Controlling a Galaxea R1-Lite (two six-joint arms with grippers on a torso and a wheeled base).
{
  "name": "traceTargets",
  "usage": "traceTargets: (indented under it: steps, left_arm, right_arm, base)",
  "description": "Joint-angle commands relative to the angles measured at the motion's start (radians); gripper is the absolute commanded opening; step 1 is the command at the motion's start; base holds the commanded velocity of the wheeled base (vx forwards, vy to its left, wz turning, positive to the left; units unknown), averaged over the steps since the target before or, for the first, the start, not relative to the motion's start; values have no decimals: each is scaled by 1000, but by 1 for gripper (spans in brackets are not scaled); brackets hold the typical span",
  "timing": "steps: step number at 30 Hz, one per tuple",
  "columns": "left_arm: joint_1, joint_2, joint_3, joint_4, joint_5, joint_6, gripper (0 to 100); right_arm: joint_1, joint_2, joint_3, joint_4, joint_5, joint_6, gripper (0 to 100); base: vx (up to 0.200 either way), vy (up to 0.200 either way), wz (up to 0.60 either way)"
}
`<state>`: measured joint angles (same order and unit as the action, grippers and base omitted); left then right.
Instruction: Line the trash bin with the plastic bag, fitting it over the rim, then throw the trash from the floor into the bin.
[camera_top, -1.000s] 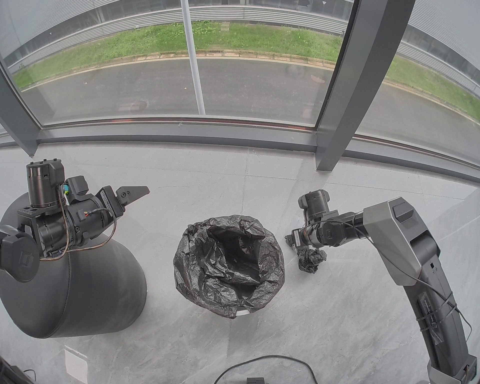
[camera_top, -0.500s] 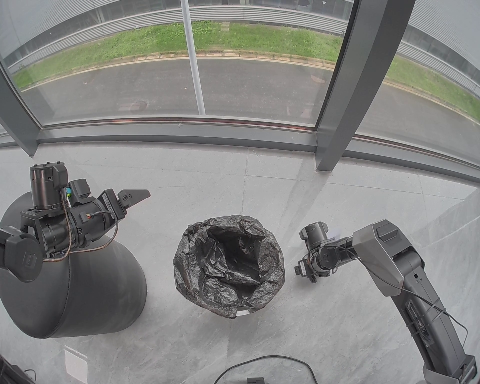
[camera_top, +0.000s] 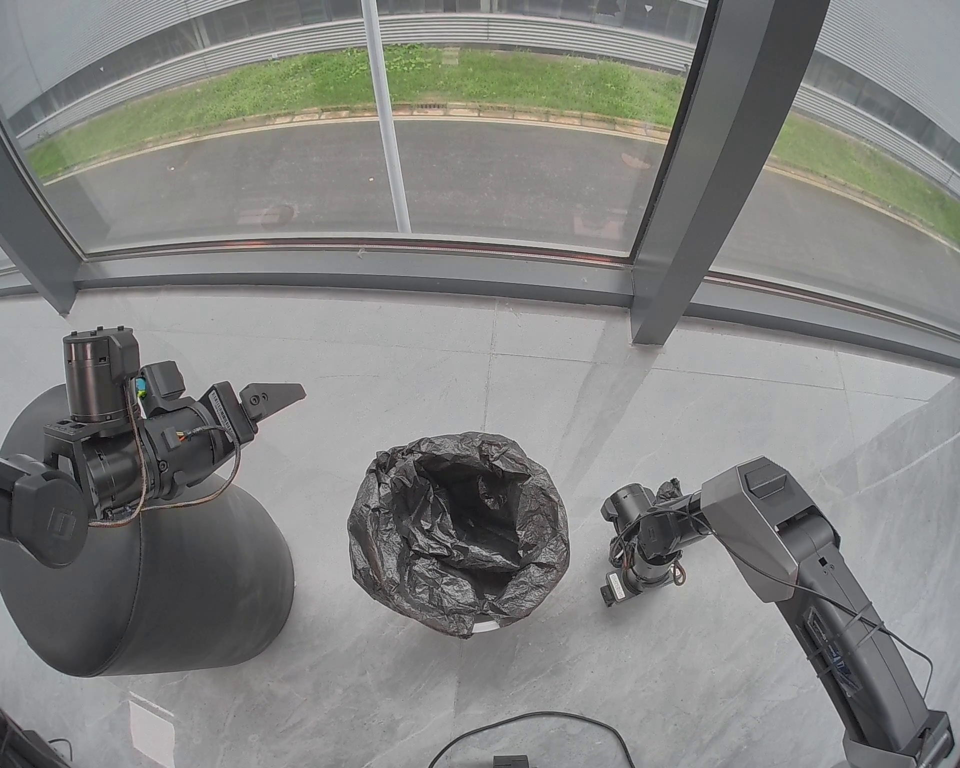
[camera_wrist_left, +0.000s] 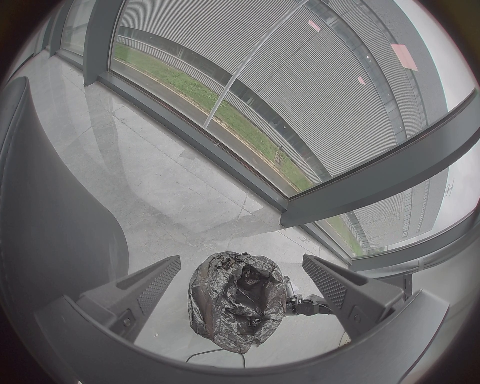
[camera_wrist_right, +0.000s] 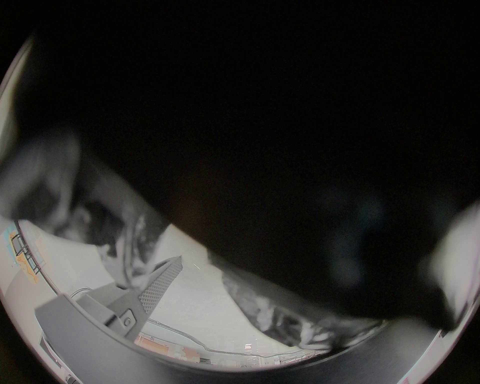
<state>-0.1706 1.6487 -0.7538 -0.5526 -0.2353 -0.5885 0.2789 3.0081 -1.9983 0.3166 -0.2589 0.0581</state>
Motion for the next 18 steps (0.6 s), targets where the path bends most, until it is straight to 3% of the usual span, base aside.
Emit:
traceTargets:
  steps: [1, 18]
  left_arm:
    - [-4, 0, 7, -1, 1, -1, 100]
    - [-6, 0, 19, -32, 1, -1, 100]
  right_arm:
    - [-7, 14, -2, -10, -25, 17, 100]
    - [29, -238, -2, 29, -36, 51, 100]
  base:
    - [0, 0, 0]
    - [0, 0, 0]
